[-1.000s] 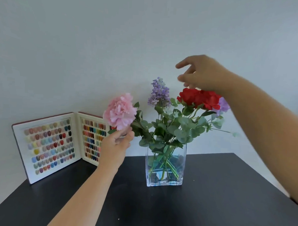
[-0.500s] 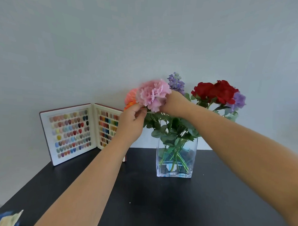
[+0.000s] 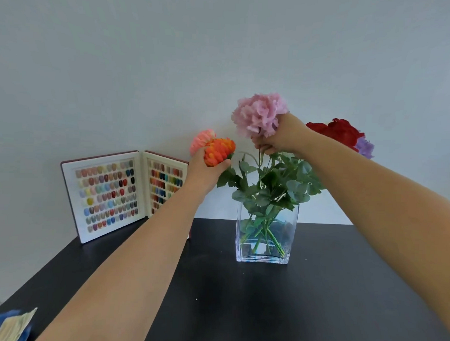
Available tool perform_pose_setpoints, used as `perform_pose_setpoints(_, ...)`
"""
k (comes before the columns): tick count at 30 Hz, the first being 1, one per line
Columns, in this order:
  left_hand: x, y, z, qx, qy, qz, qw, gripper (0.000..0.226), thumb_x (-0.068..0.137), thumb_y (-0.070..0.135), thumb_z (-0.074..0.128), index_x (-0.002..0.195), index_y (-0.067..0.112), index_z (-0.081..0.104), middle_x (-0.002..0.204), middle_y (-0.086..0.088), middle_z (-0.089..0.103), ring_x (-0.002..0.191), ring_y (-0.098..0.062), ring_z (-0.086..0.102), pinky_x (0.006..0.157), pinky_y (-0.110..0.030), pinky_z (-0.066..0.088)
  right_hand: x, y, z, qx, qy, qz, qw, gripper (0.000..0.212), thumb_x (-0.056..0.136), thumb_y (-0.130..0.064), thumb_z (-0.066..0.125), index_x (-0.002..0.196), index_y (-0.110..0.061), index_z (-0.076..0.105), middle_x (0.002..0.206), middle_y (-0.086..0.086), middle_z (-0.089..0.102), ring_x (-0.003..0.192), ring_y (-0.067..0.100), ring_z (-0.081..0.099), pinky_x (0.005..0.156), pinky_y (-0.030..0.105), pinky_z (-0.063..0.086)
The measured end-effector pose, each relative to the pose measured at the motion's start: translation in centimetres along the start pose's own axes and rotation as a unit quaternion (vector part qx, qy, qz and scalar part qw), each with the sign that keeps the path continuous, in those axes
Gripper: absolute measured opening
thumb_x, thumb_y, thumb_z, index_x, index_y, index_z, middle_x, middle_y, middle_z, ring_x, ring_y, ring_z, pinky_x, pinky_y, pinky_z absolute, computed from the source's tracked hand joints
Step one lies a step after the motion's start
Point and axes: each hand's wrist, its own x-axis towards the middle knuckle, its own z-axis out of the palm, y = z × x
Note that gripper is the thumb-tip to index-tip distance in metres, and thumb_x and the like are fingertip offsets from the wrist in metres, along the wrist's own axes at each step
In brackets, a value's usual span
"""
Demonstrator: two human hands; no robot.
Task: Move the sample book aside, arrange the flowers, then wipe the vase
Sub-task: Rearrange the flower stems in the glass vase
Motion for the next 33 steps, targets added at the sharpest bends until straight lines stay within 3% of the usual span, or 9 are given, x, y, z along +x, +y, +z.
perform_pose_setpoints(3,-0.2,0.4,0.5,0.023,-0.005,0.052,0.998,0.027,0.079,0.033,0.08,0.096,0.027,0.06,0.101,-0.005,0.065,0.096,-0.026,0.064,0.077,-0.032,0.058,1.0,0.2,0.1,0.033,0.023,0.021,0.999,0.013,0.084,-0.003,0.069,0.095,0.003,0.065,0.088,0.016,0.07,0.075,0.024,0.069,0.07,0.034,0.059)
perform_pose_setpoints(5,-0.8,0.3,0.7,0.057,-0.011,0.107,0.993,0.031,0.076,0.033,0.082,0.098,0.022,0.062,0.109,-0.008,0.061,0.098,-0.024,0.06,0.085,-0.035,0.054,1.5,0.4,0.2,0.044,0.053,0.041,0.997,0.009,0.082,-0.002,0.07,0.088,0.0,0.063,0.085,0.014,0.07,0.068,0.019,0.07,0.065,0.033,0.061)
perform_pose_setpoints(9,-2.3,0.2,0.5,0.094,-0.008,0.205,0.974,0.032,0.074,0.029,0.084,0.08,0.035,0.054,0.103,0.001,0.053,0.088,0.003,0.05,0.077,-0.01,0.039,2.4,0.6,0.3,0.058,0.057,0.055,0.995,0.009,0.084,-0.002,0.071,0.076,-0.001,0.065,0.076,0.017,0.071,0.055,0.017,0.067,0.061,0.032,0.061)
perform_pose_setpoints(13,-3.0,0.1,-0.3,0.076,0.024,0.241,0.967,0.026,0.075,0.025,0.084,0.083,0.025,0.059,0.1,-0.003,0.055,0.086,-0.008,0.054,0.073,-0.008,0.041,3.1,-0.1,-0.1,0.028,0.08,0.055,0.995,0.009,0.085,-0.002,0.067,0.089,0.0,0.06,0.084,0.019,0.07,0.067,0.025,0.066,0.071,0.038,0.059)
perform_pose_setpoints(18,-2.1,1.6,-1.0,0.062,0.039,0.244,0.967,0.032,0.077,0.039,0.079,0.095,0.018,0.063,0.096,0.009,0.058,0.091,-0.018,0.059,0.078,-0.029,0.053,3.6,-0.3,-1.1,0.026,0.149,0.047,0.987,0.013,0.087,-0.01,0.068,0.093,-0.004,0.058,0.075,0.008,0.07,0.061,0.018,0.067,0.066,0.033,0.06)
perform_pose_setpoints(22,-1.1,3.1,0.4,0.051,0.004,0.235,0.971,0.033,0.076,0.037,0.079,0.096,0.018,0.062,0.098,-0.006,0.064,0.091,-0.028,0.062,0.081,-0.05,0.054,3.1,-0.1,0.2,-0.027,0.122,0.055,0.991,0.008,0.081,-0.001,0.064,0.088,-0.005,0.064,0.074,0.004,0.065,0.07,0.022,0.067,0.071,0.036,0.06)
perform_pose_setpoints(27,-0.4,3.6,1.4,0.013,-0.028,0.177,0.984,0.027,0.078,0.038,0.078,0.095,0.029,0.059,0.098,-0.01,0.067,0.092,-0.028,0.064,0.084,-0.049,0.055,3.3,0.6,-0.7,0.061,0.035,0.074,0.995,0.023,0.08,0.011,0.064,0.068,-0.007,0.058,0.066,0.013,0.064,0.052,0.022,0.068,0.051,0.033,0.059)
perform_pose_setpoints(31,-0.7,1.7,1.0,-0.008,-0.043,0.122,0.992,0.028,0.085,0.029,0.076,0.105,0.017,0.061,0.103,-0.01,0.069,0.097,-0.027,0.066,0.09,-0.05,0.054,2.6,1.5,-1.3,0.148,-0.01,0.083,0.985,0.014,0.075,-0.009,0.079,0.075,-0.004,0.067,0.066,0.012,0.071,0.057,0.019,0.069,0.051,0.024,0.057)
perform_pose_setpoints(33,-1.3,0.9,0.9,-0.027,-0.048,0.114,0.992,0.029,0.084,0.026,0.077,0.107,0.018,0.061,0.105,-0.009,0.069,0.099,-0.026,0.066,0.092,-0.049,0.054,2.4,2.0,-1.3,0.178,-0.026,0.08,0.981,0.011,0.076,-0.009,0.079,0.082,-0.005,0.07,0.073,0.012,0.072,0.064,0.019,0.069,0.055,0.025,0.058)
